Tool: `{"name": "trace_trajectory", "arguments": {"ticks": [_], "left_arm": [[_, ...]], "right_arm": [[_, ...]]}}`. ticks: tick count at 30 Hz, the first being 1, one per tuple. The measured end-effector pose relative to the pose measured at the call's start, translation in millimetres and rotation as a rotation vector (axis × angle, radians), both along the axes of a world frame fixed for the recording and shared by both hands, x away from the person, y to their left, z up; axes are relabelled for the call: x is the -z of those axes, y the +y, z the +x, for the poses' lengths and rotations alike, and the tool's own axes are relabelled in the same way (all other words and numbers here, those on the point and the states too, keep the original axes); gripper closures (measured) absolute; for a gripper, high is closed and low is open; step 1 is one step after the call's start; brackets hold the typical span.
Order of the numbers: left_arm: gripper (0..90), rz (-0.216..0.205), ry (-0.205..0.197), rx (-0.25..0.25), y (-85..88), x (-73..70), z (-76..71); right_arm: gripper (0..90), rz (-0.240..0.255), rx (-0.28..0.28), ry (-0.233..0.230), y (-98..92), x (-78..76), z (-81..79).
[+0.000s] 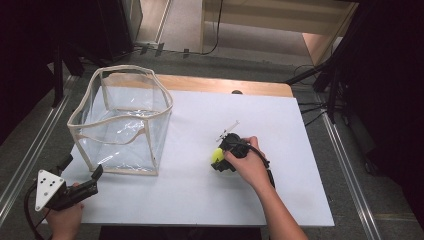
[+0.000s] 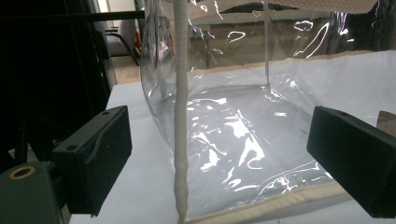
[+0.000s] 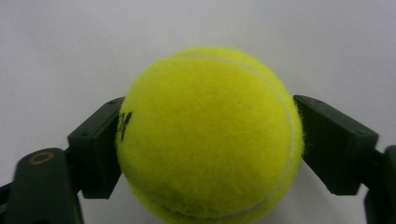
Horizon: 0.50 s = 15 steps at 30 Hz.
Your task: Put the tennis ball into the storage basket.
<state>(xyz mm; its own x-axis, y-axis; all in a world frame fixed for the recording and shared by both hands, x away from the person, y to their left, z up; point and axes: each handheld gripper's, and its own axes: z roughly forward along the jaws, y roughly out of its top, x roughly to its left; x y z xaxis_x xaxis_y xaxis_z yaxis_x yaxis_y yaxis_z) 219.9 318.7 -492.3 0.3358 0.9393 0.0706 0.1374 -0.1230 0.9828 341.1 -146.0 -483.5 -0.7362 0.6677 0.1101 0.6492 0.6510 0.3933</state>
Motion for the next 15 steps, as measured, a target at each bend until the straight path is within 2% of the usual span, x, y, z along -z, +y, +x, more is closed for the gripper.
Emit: {"name": "trace_trajectory", "arguments": {"ticks": [3,15], "left_arm": [[6.9,0.000,0.001,0.000,-0.1,0.0,0.0],[6.9,-0.002,-0.002,0.002,0.1,0.1,0.1]], "right_arm": [[23.3,0.019,-0.007,0.008,0.5,-1.2,0.2],[23.5,0.011,-0.017,0.008,1.0,-5.2,1.4]]}}
